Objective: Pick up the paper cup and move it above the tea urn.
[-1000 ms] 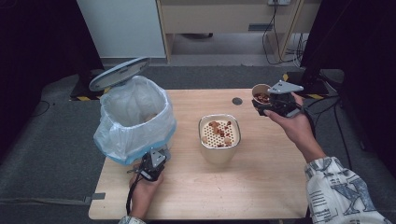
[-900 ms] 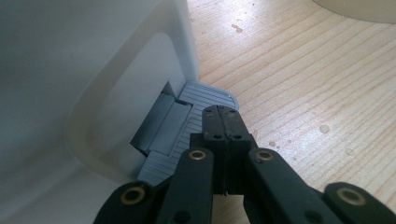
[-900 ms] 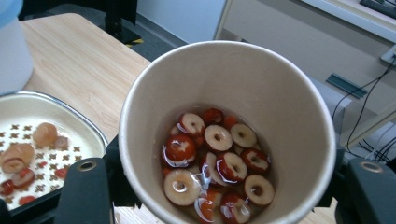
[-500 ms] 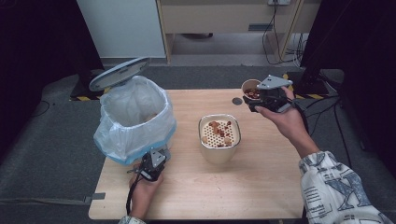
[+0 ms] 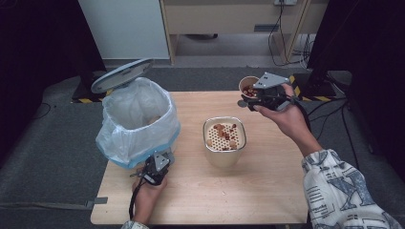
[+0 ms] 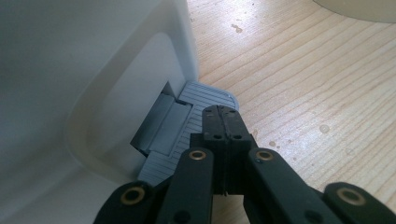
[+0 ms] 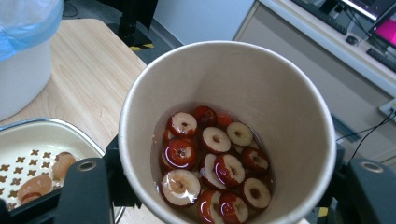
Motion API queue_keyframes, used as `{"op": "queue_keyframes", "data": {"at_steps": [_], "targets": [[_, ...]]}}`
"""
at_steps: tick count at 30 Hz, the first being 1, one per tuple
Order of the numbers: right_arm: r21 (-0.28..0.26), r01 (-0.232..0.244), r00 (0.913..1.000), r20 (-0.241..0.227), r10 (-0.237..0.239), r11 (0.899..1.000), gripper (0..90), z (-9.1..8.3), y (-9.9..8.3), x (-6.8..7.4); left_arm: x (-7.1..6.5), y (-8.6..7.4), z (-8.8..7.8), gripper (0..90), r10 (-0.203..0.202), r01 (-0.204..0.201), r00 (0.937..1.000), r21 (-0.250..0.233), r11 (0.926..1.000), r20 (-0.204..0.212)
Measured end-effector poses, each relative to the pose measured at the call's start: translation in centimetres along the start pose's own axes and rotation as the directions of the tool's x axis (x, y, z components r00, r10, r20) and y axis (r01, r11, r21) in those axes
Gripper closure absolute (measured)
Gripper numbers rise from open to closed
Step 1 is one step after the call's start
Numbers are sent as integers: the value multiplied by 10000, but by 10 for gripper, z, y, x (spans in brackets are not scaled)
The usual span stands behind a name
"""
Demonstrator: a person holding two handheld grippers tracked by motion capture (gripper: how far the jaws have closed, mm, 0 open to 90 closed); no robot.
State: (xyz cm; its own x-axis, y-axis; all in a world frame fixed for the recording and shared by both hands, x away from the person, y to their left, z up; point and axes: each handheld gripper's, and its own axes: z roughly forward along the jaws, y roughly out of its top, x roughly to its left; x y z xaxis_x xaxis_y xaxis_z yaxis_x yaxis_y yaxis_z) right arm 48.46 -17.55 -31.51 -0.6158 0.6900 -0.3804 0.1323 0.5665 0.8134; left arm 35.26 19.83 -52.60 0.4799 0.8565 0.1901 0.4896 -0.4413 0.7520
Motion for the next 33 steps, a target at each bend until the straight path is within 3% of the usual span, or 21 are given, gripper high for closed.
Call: {"op": "queue_keyframes", "data": {"at_steps": [13, 33], "targets": [[-219, 920, 9957, 104, -917, 9955, 323, -1, 17, 4, 0, 0, 0, 895, 15, -15, 10000, 8, 10000, -6], [-251, 1309, 9914, 118, -1307, 9911, 323, 0, 28, 7, 0, 0, 0, 894, 46, -46, 10000, 27, 10000, -11]]}}
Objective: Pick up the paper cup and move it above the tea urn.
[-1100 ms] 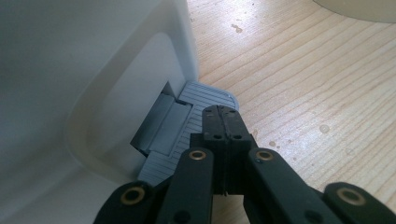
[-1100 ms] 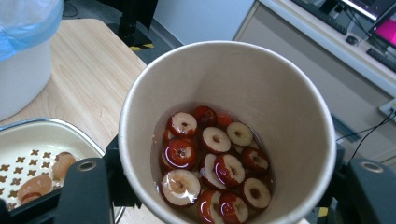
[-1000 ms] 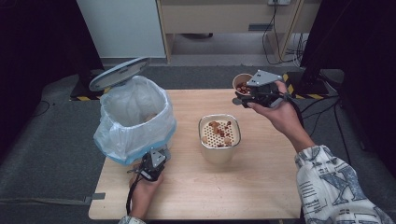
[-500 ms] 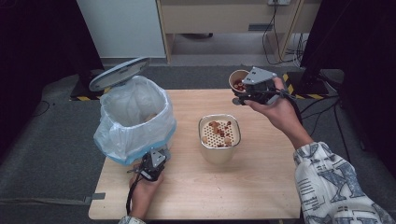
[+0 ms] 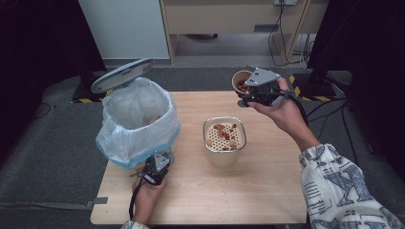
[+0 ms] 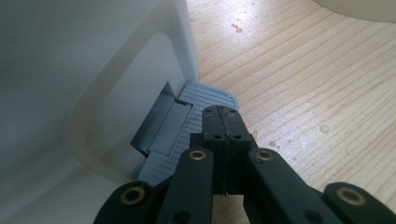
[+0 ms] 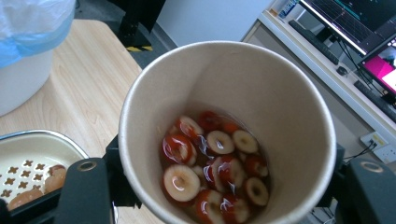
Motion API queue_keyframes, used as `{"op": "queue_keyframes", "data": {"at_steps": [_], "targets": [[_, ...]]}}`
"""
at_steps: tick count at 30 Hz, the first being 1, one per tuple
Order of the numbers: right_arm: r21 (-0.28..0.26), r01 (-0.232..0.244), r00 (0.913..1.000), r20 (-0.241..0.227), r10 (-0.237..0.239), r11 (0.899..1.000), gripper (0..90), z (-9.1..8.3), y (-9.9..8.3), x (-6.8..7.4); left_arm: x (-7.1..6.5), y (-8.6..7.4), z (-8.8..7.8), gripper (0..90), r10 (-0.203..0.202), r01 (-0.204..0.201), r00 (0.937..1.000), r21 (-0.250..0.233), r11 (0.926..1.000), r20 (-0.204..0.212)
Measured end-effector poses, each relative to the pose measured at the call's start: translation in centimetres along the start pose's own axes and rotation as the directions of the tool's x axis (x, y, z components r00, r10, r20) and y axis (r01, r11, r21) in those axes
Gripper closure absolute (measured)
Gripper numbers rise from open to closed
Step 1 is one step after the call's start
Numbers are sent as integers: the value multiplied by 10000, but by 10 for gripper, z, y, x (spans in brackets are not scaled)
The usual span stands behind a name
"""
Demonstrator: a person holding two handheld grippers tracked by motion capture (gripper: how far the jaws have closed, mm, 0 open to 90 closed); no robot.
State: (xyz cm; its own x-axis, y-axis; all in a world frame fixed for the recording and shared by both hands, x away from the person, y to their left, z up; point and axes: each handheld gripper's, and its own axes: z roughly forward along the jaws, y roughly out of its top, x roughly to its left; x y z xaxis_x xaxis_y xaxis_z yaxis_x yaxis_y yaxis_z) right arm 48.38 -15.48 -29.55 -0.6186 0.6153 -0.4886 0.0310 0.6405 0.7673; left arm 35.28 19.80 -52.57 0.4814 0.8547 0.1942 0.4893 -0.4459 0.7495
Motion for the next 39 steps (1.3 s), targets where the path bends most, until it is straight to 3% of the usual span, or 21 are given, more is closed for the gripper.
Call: {"op": "queue_keyframes", "data": {"at_steps": [15, 19, 21, 27, 39], "targets": [[26, 733, 9973, 82, -733, 9973, 323, 0, 5, 4, 0, 0, 0, 895, 11, -11, 10000, 0, 10000, -7], [178, 1313, 9910, 247, -1317, 9912, 323, 0, 7, 8, 0, 0, 0, 894, 7, -7, 10000, -1, 10000, -6], [251, 1777, 9831, 400, -1786, 9838, 323, -1, 8, 10, 0, 0, 0, 895, 1, -1, 10000, -3, 10000, -4], [268, 2458, 9681, 438, -2468, 9689, 323, -4, 12, 17, 0, 0, 0, 894, 17, -17, 10000, 4, 10000, -12], [292, 2540, 9660, 426, -2551, 9668, 322, -4, 14, 16, 0, 0, 0, 894, 12, -12, 10000, -2, 10000, -9]]}}
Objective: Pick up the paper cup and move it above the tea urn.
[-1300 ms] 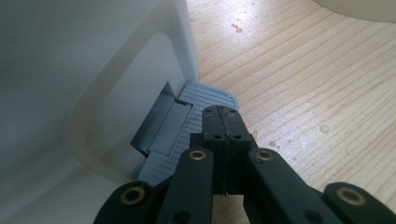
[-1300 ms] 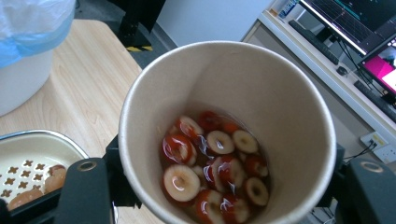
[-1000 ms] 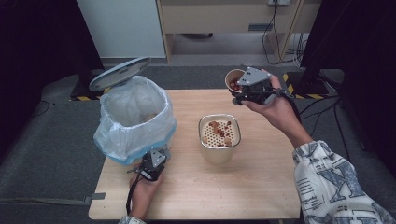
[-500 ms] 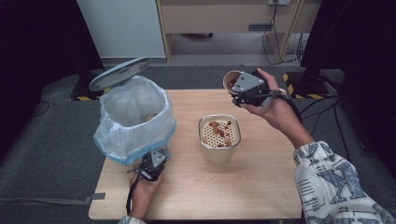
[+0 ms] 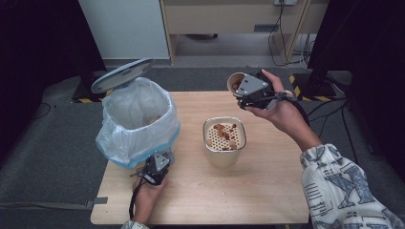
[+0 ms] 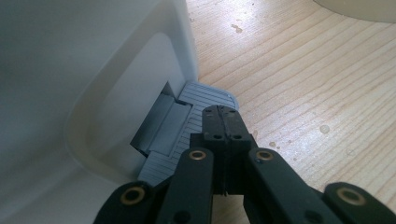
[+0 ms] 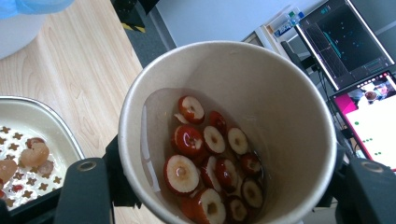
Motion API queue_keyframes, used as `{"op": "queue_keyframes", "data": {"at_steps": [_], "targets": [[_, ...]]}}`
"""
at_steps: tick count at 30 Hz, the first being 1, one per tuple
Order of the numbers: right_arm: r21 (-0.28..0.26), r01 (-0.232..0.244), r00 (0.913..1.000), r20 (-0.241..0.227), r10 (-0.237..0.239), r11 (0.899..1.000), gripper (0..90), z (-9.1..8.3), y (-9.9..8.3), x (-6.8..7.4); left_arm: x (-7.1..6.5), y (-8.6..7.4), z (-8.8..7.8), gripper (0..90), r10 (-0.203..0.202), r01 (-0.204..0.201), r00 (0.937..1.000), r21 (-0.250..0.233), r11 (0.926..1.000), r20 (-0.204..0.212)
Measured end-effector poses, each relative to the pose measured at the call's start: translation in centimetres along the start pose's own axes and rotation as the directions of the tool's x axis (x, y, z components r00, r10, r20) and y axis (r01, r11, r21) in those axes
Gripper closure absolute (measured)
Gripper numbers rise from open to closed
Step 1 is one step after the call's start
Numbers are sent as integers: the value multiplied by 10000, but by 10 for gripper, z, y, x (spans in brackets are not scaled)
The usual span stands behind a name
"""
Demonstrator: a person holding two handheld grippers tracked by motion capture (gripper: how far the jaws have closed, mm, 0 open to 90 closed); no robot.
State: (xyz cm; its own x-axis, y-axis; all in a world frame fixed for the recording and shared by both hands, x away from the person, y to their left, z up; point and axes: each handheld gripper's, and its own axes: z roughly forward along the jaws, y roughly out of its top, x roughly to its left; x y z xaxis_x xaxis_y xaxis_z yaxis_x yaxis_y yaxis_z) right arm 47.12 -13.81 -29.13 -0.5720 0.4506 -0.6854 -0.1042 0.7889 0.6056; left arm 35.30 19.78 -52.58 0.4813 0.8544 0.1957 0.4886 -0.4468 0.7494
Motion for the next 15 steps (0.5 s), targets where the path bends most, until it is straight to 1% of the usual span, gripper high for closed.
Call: {"op": "queue_keyframes", "data": {"at_steps": [6, 9, 15], "targets": [[62, 370, 9992, 142, -371, 9993, 324, -4, 5, 0, 0, 0, 0, 895, -1, 1, 10000, 3, 10000, -5], [226, 887, 9955, 306, -894, 9958, 325, -6, 8, 0, 0, 0, 0, 895, -5, 5, 10000, 16, 10000, 8], [357, 1339, 9902, 360, -1352, 9903, 326, -6, 11, 3, 0, 0, 0, 895, 2, -2, 10000, 23, 10000, -4]]}}
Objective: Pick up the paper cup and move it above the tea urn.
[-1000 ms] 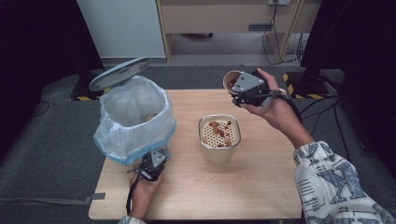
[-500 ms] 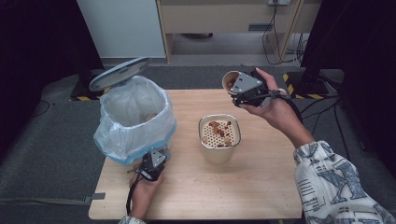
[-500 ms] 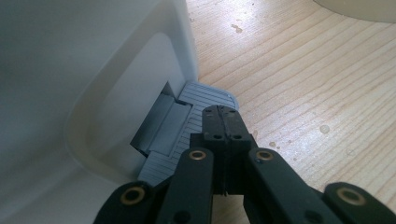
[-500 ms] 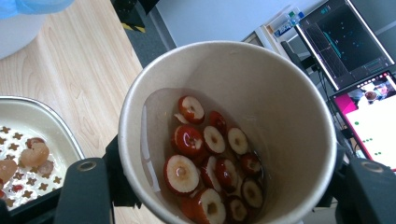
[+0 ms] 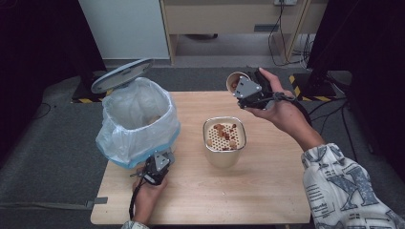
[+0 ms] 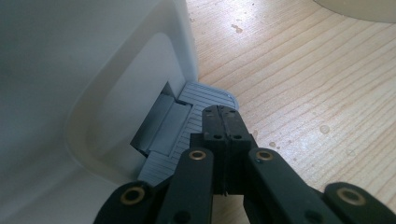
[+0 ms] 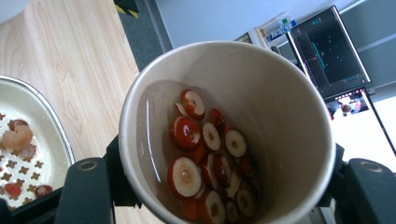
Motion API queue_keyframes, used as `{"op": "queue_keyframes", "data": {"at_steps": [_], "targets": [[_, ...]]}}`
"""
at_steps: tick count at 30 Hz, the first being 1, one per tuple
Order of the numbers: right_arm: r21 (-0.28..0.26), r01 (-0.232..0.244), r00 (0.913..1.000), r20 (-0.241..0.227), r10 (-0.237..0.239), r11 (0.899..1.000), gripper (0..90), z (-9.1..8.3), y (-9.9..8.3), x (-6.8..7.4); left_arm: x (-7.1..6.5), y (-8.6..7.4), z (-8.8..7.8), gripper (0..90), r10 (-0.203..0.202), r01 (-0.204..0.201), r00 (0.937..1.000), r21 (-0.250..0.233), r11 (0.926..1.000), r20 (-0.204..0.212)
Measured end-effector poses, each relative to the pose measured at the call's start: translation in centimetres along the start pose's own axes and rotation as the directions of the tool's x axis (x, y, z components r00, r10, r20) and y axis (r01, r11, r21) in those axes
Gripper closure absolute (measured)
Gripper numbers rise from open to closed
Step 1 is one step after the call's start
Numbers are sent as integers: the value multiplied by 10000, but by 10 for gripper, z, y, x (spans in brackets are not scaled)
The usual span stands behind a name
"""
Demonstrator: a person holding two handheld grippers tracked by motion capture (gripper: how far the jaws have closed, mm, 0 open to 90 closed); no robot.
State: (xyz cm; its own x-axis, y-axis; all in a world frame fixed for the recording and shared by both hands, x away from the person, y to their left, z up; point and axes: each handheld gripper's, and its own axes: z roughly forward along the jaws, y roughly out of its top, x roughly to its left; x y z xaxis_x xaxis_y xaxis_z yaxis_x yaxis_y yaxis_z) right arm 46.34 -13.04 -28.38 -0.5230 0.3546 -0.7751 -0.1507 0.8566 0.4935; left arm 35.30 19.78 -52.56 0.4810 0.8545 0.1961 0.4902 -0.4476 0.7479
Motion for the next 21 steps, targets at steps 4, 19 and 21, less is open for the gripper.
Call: {"op": "queue_keyframes", "data": {"at_steps": [4, 19, 21], "targets": [[-4, 76, 10000, -6, -76, 10000, 326, 0, 2, 2, 0, 0, 0, 894, 5, -5, 10000, 1, 10000, 0], [68, 132, 9999, -53, -131, 9999, 327, 3, 0, -2, 0, 0, 0, 895, -6, 6, 10000, 2, 10000, 6], [58, 225, 9997, -49, -225, 9997, 328, 2, 1, -2, 0, 0, 0, 894, -17, 17, 10000, -5, 10000, 11]]}}
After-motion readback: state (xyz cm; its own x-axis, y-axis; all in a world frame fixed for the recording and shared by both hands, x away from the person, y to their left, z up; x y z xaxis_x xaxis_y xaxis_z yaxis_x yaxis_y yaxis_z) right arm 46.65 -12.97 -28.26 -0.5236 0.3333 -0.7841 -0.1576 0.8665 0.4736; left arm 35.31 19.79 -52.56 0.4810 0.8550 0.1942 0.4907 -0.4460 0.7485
